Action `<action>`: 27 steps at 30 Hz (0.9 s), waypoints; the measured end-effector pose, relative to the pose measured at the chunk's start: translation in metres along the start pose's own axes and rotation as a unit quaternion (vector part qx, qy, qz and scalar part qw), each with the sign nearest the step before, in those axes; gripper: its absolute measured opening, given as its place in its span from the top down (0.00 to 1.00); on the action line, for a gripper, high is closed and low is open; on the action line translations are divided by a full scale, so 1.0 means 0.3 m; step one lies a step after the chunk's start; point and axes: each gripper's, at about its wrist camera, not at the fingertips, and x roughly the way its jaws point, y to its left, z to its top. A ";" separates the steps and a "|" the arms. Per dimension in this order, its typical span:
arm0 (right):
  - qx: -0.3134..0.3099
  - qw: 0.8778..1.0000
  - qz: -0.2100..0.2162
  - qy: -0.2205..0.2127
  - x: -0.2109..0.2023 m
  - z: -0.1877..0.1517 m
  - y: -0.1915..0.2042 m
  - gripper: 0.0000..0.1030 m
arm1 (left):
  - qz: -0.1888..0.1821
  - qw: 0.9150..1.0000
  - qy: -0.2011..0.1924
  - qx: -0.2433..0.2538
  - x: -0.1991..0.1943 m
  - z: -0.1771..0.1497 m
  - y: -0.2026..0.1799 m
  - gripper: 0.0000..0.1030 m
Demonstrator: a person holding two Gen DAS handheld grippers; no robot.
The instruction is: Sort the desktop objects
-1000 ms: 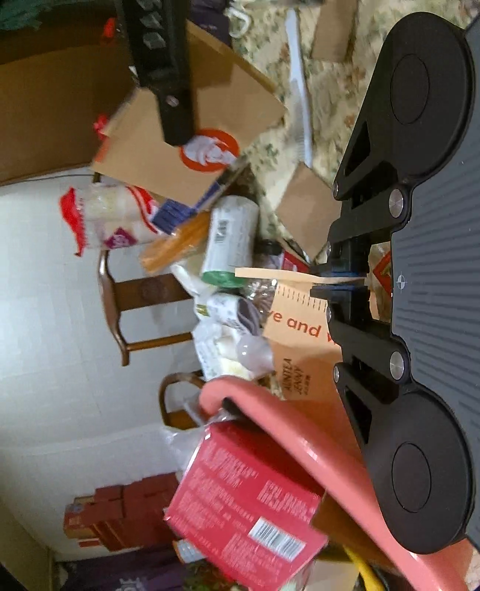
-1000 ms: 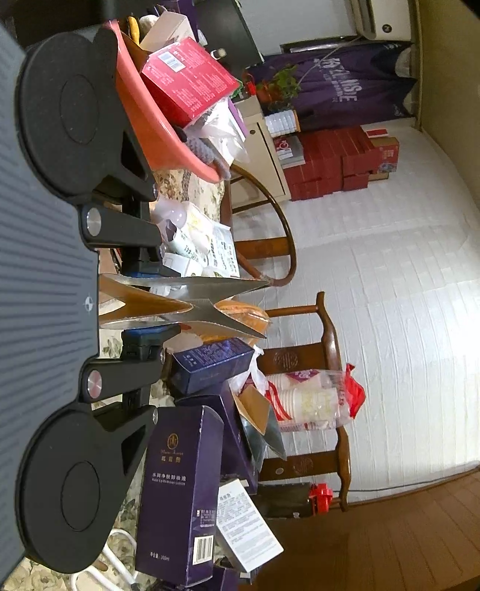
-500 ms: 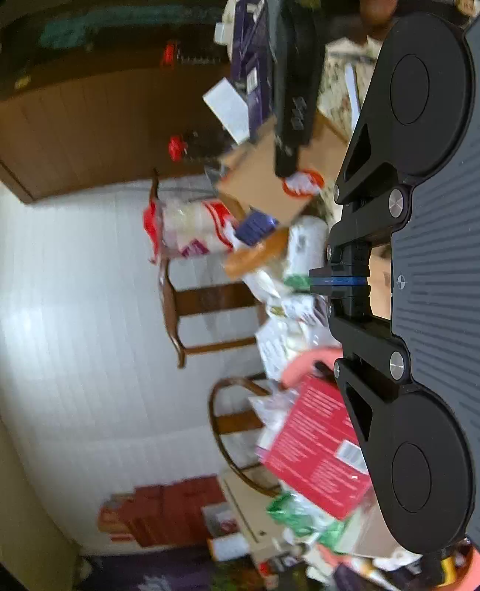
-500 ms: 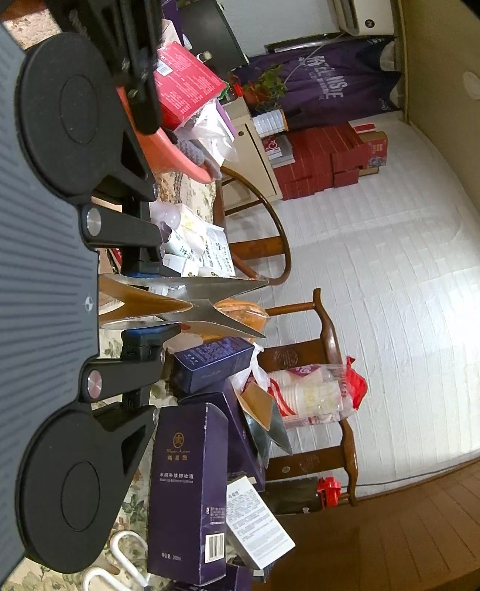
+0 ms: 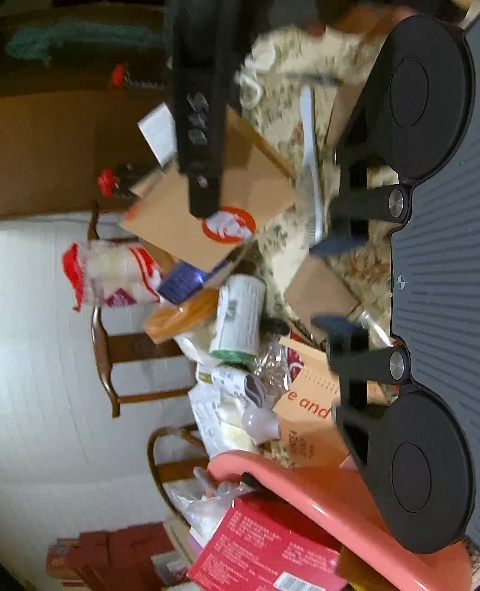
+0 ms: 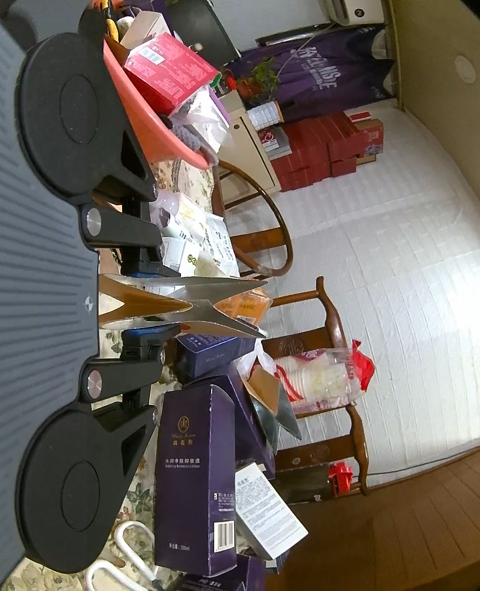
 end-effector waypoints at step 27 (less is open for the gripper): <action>0.003 1.000 -0.010 0.003 0.012 0.002 -0.016 0.75 | -0.002 0.999 0.037 0.002 0.187 0.012 -0.019 1.00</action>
